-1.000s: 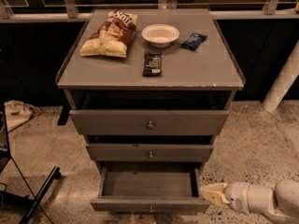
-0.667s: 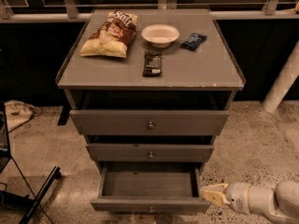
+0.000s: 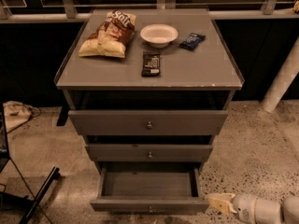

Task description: Close bottom drawer

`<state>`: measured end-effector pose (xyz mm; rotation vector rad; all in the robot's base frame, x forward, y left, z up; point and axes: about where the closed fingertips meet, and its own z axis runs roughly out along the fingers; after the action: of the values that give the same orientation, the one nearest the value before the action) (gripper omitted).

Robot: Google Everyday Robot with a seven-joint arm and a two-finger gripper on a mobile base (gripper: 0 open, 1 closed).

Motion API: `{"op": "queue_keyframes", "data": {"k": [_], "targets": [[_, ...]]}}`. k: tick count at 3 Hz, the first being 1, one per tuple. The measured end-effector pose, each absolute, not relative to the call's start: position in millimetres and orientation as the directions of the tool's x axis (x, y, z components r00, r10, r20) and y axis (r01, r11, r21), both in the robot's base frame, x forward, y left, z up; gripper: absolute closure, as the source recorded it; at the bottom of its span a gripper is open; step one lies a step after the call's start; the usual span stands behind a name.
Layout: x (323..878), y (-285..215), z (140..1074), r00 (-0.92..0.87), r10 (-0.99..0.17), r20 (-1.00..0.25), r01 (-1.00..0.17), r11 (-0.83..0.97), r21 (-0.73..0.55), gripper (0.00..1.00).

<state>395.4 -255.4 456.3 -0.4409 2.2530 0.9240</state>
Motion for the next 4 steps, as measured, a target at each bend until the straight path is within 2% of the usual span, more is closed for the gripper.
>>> {"op": "queue_keyframes", "data": {"k": [2,3,4], "targets": [[389,-301,363,-0.789,0.078,-0.61,-0.387,0.707,0.592,1.0],[384,-310,334,-0.819,0.113,-0.562,-0.334,0.703,0.628,1.0],[383,-311,331,-0.822,0.116,-0.558,-0.329,0.703,0.63,1.0]]}}
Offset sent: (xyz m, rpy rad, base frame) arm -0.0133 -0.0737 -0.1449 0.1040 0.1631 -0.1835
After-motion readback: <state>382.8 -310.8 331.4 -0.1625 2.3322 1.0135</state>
